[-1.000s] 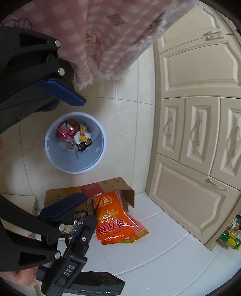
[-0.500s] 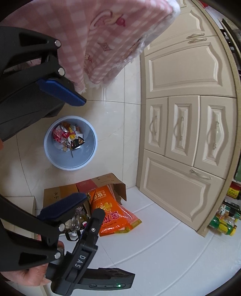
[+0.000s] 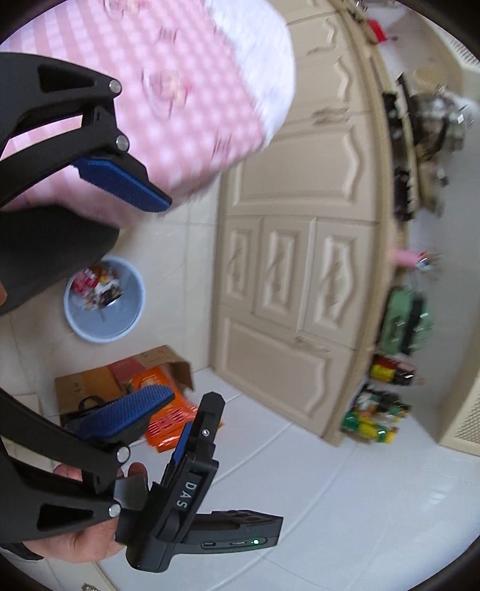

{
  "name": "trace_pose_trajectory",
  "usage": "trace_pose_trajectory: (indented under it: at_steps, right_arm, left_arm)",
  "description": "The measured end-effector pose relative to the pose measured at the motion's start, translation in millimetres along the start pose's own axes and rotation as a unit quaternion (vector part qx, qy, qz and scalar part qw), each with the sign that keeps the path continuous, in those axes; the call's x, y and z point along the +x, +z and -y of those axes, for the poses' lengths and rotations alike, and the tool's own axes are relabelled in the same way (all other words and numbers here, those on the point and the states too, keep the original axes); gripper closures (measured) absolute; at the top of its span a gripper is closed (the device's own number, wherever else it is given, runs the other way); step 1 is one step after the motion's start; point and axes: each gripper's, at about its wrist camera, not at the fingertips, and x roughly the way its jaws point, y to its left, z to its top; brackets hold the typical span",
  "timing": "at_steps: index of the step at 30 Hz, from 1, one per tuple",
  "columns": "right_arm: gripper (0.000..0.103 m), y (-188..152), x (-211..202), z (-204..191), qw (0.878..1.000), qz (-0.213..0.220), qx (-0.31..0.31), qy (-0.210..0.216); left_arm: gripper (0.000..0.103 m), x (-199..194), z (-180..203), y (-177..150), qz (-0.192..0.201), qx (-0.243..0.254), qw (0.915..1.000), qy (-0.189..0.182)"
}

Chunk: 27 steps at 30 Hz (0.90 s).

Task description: Collect trash

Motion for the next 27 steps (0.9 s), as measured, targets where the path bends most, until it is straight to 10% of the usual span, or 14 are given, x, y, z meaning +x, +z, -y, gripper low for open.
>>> trace_pose_trajectory:
  at_steps: [11, 27]
  right_arm:
    - [0.006, -8.0, -20.0, -166.2, 0.988, 0.025, -0.127, 0.089]
    - [0.006, -67.3, -60.2, -341.7, 0.942, 0.081, -0.288, 0.152]
  left_arm:
    - [0.006, -133.1, -75.5, 0.4, 0.094, -0.041, 0.9869, 0.125]
    - [0.005, -310.1, -141.1, -31.2, 0.223, -0.083, 0.9215, 0.307]
